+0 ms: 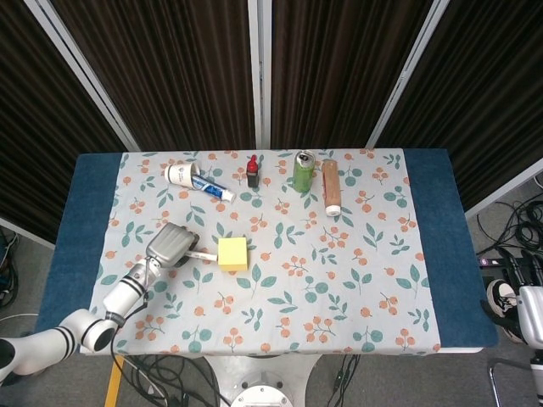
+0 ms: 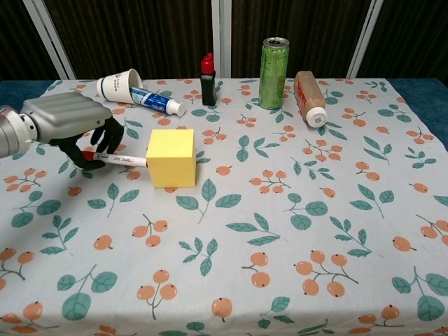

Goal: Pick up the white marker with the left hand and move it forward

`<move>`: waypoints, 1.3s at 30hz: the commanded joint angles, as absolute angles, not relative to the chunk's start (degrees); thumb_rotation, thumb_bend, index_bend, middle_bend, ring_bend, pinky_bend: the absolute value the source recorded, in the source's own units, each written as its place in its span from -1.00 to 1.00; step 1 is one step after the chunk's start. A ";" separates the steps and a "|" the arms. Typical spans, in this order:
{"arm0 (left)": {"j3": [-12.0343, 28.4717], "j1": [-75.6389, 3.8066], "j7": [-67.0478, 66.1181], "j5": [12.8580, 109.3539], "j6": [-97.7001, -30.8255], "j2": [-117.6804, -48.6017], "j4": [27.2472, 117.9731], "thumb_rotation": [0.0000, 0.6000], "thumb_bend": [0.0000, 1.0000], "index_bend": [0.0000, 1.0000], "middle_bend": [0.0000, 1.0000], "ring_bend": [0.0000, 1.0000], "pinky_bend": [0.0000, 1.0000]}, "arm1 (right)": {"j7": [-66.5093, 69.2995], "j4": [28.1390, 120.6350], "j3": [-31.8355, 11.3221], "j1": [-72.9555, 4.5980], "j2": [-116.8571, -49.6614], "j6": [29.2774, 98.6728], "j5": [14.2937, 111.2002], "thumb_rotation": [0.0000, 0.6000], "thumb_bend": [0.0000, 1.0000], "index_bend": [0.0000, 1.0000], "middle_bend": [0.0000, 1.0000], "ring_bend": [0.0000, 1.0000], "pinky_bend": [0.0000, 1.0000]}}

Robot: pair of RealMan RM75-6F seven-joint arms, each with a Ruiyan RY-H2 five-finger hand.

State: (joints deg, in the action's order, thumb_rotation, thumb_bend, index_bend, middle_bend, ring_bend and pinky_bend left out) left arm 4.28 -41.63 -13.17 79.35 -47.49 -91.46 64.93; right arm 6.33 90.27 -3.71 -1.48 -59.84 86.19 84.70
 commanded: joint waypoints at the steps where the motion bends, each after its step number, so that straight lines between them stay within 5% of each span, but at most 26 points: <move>1: 5.06 -42.65 -15.41 77.51 -46.10 -91.58 65.91 1.00 -0.09 0.39 0.41 0.06 0.27 | 6.41 90.22 -3.76 -1.47 -59.81 86.13 84.62 1.00 -0.74 -0.85 -0.53 -0.95 -0.92; 39: 11.72 -55.58 -30.52 63.18 -40.86 -101.47 63.60 1.00 -0.08 0.39 0.41 0.06 0.27 | 8.18 88.50 -3.84 -1.67 -59.19 84.11 83.44 1.00 -0.74 -0.85 -0.53 -0.95 -0.92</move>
State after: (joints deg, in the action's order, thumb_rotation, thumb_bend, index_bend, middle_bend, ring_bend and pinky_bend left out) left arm 11.42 -55.08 -30.34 63.57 -41.20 -101.06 64.08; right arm 8.16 88.52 -3.83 -1.68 -59.20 84.12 83.45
